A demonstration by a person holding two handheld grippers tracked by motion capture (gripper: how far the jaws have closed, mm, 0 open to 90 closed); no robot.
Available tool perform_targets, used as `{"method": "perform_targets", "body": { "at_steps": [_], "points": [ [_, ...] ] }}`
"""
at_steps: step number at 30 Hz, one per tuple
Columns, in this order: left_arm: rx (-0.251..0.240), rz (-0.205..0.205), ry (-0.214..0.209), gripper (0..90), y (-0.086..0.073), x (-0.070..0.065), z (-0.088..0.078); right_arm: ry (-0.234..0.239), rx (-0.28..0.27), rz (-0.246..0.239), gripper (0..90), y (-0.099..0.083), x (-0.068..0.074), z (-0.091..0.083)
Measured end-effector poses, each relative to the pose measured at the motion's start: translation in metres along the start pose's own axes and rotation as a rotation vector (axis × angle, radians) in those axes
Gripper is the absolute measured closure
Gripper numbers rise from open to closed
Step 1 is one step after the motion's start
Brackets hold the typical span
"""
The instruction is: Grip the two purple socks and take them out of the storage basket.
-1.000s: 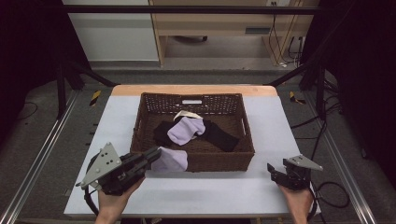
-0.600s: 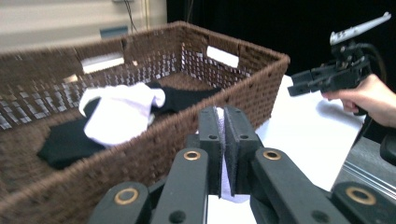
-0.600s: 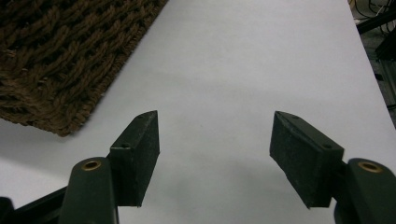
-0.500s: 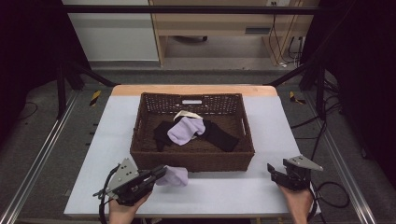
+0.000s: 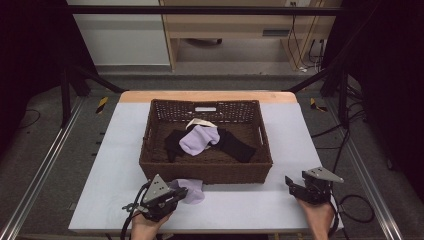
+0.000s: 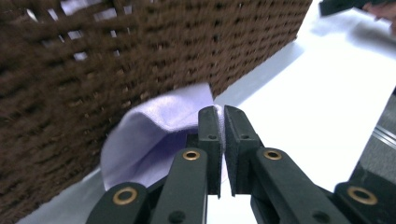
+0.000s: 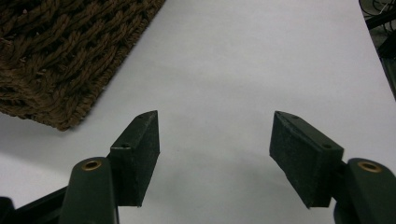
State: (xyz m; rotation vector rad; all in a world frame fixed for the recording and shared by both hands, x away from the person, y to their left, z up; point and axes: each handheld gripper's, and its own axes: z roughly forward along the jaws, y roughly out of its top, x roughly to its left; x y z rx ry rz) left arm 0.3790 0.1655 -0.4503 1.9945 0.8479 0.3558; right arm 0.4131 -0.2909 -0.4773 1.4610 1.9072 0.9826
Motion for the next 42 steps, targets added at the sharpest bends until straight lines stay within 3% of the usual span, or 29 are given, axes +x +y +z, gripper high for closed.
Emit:
{"method": "perform_targets", "body": {
  "at_steps": [1,3,4,6,15,24,34,42],
  "points": [
    [0.008,-0.001,0.005,83.8,-0.001,0.000,0.002,0.000,0.000,-0.003,33.3,0.000,0.000,0.000],
    [0.014,-0.006,0.023,71.4,-0.001,-0.001,0.002,0.000,0.001,-0.006,33.3,0.000,0.000,0.000],
    [-0.003,-0.012,0.033,63.2,0.000,-0.002,-0.002,0.003,0.000,-0.003,33.3,0.000,0.000,0.000],
    [-0.019,-0.013,0.042,57.3,0.003,-0.003,-0.006,0.003,-0.001,-0.003,33.3,0.000,0.000,0.000],
    [-0.137,-0.003,0.095,52.1,0.026,-0.004,-0.036,0.003,-0.002,0.001,33.3,0.000,0.000,0.000],
    [-0.220,-0.014,0.104,50.5,0.064,0.017,-0.052,0.001,-0.005,0.010,33.4,0.001,-0.001,0.001],
    [-0.260,-0.018,0.141,47.2,0.114,0.049,-0.038,-0.001,-0.006,0.007,33.5,0.001,-0.002,0.001],
    [-0.243,0.003,0.196,45.8,0.149,0.061,-0.014,0.002,-0.003,0.013,33.7,0.001,-0.001,0.002]
  ]
}}
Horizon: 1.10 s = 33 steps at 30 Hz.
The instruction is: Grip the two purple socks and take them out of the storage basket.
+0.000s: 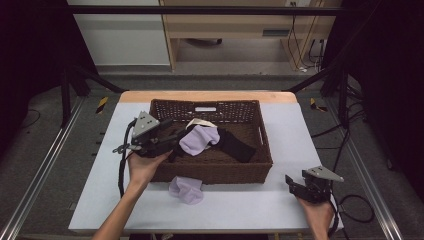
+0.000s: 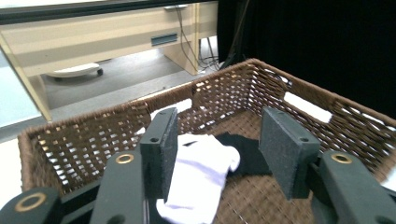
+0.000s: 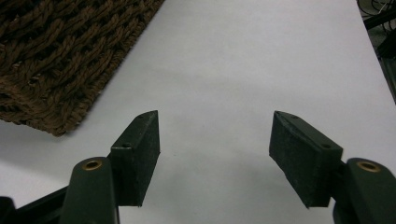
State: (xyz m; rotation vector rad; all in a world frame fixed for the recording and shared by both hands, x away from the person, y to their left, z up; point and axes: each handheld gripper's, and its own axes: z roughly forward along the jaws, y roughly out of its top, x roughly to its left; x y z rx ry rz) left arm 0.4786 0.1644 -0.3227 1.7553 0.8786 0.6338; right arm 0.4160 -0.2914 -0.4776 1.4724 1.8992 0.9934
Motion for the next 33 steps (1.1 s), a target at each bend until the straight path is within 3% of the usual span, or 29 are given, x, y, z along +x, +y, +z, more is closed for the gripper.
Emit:
{"method": "perform_targets", "body": {
  "at_steps": [5,8,16,21,23,26,30,33],
  "points": [
    [0.000,0.003,0.026,45.5,0.011,0.003,0.022,0.004,0.002,0.000,33.8,0.000,0.000,0.001],
    [0.007,-0.034,0.017,45.7,0.019,0.010,0.041,0.007,0.001,-0.005,33.8,0.001,0.000,0.002],
    [0.042,-0.016,0.075,45.2,0.024,0.019,0.071,0.005,0.001,-0.008,33.8,0.001,0.000,0.003],
    [0.065,-0.013,0.080,44.7,0.018,0.021,0.092,0.008,0.006,-0.009,33.8,0.001,0.001,0.003],
    [0.096,-0.007,0.086,44.6,0.013,0.021,0.101,0.008,0.005,-0.007,33.8,0.001,0.001,0.003],
    [0.152,-0.033,0.100,43.1,0.004,0.021,0.117,0.010,0.007,-0.006,33.8,0.001,0.001,0.003],
    [0.181,-0.049,0.103,42.5,-0.003,0.022,0.127,0.009,0.008,-0.010,33.8,0.001,0.001,0.004],
    [0.209,-0.029,0.111,41.3,-0.007,0.022,0.134,0.011,0.008,-0.012,33.8,0.001,0.001,0.004]
  ]
}}
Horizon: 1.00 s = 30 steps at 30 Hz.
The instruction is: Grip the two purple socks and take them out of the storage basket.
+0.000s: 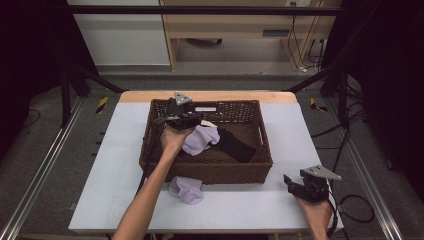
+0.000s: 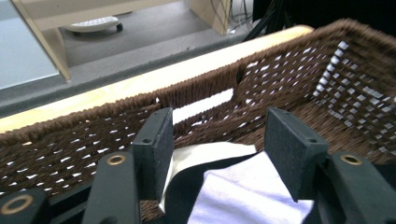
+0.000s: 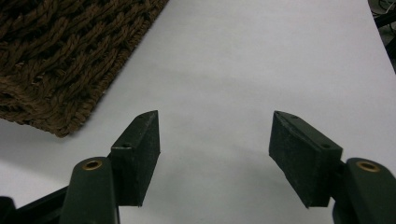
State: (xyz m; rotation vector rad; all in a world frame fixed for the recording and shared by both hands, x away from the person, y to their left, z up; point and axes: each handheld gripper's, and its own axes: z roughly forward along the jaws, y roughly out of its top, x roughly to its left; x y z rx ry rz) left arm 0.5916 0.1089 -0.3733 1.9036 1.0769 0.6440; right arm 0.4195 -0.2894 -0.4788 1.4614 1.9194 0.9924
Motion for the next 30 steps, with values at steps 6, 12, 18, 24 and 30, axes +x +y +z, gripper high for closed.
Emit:
{"method": "perform_targets", "body": {
  "at_steps": [6,12,18,24,30],
  "points": [
    [0.054,-0.016,-0.016,40.5,-0.006,0.004,0.015,0.001,-0.001,0.007,33.8,0.000,0.000,0.000],
    [0.124,-0.010,-0.015,39.2,-0.011,0.003,0.024,0.003,-0.001,0.004,33.8,0.000,0.000,0.000],
    [0.166,0.105,-0.005,38.3,-0.016,-0.007,0.033,-0.001,0.001,-0.002,33.7,0.000,0.001,0.000],
    [0.208,0.139,-0.005,38.8,-0.020,-0.008,0.040,0.007,0.005,-0.005,33.7,0.000,0.002,0.001],
    [0.249,0.151,-0.008,38.0,-0.024,-0.010,0.046,0.003,0.003,-0.006,33.6,0.000,0.002,0.000]
  ]
}}
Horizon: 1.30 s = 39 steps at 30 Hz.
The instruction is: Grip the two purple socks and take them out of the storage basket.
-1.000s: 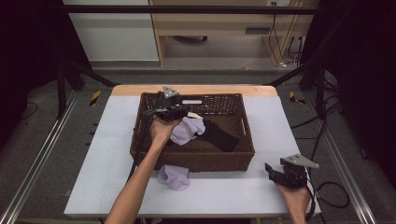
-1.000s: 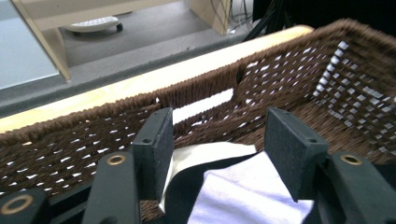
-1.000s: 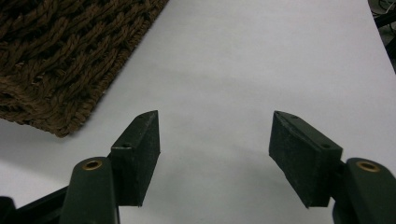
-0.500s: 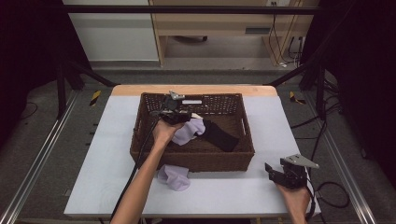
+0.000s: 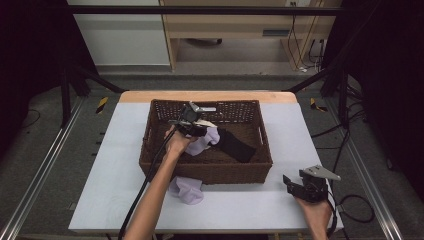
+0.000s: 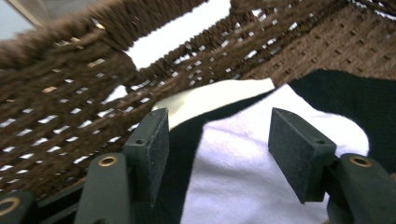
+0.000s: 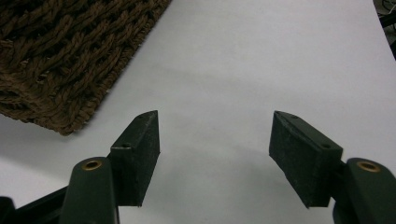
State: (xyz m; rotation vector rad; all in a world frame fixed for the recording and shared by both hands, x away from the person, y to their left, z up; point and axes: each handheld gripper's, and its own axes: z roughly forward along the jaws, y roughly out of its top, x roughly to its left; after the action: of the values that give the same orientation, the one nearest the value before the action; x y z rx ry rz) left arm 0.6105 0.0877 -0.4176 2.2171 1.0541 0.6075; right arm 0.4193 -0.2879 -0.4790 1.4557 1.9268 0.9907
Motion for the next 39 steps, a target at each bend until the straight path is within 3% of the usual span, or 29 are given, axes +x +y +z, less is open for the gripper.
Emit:
{"method": "perform_targets", "body": {
  "at_steps": [4,6,10,13,17,20,23,28,29,30,34,39],
  "points": [
    [0.030,0.008,-0.023,40.0,-0.001,-0.002,0.004,0.003,0.003,-0.003,33.6,0.000,0.000,0.001],
    [0.068,-0.003,-0.046,43.6,-0.002,-0.002,0.008,0.002,0.006,-0.005,33.5,0.000,0.001,0.001],
    [0.146,-0.021,-0.057,57.4,-0.002,-0.002,0.011,0.005,0.005,-0.002,33.6,0.000,0.001,0.001],
    [0.187,-0.081,-0.067,73.1,-0.002,0.001,0.010,0.004,0.007,-0.005,33.6,0.000,0.001,0.001],
    [0.199,-0.108,-0.088,82.3,-0.002,0.004,0.007,0.002,0.007,-0.008,33.6,0.000,0.001,0.001],
    [0.159,-0.112,-0.107,83.5,0.000,0.003,0.000,0.000,0.008,-0.003,33.6,0.000,0.001,0.000],
    [0.061,-0.104,-0.116,83.8,0.003,0.002,-0.016,-0.003,0.003,-0.001,33.6,0.000,0.000,0.000],
    [-0.054,-0.069,-0.062,83.8,0.005,0.004,-0.040,-0.002,0.007,-0.004,33.6,0.000,0.001,0.000],
    [-0.111,-0.071,-0.058,83.8,0.005,0.005,-0.050,-0.005,0.005,-0.006,33.6,0.000,0.000,0.000],
    [-0.111,-0.071,-0.058,83.9,0.005,0.005,-0.050,-0.005,0.005,-0.006,33.6,0.000,0.000,0.000],
    [-0.237,-0.093,-0.065,84.1,0.005,0.008,-0.076,-0.006,0.005,0.000,33.7,-0.001,0.000,-0.001],
    [-0.306,-0.086,-0.073,84.1,0.003,0.009,-0.100,-0.002,0.006,0.004,33.7,-0.001,0.000,-0.001]
  ]
}}
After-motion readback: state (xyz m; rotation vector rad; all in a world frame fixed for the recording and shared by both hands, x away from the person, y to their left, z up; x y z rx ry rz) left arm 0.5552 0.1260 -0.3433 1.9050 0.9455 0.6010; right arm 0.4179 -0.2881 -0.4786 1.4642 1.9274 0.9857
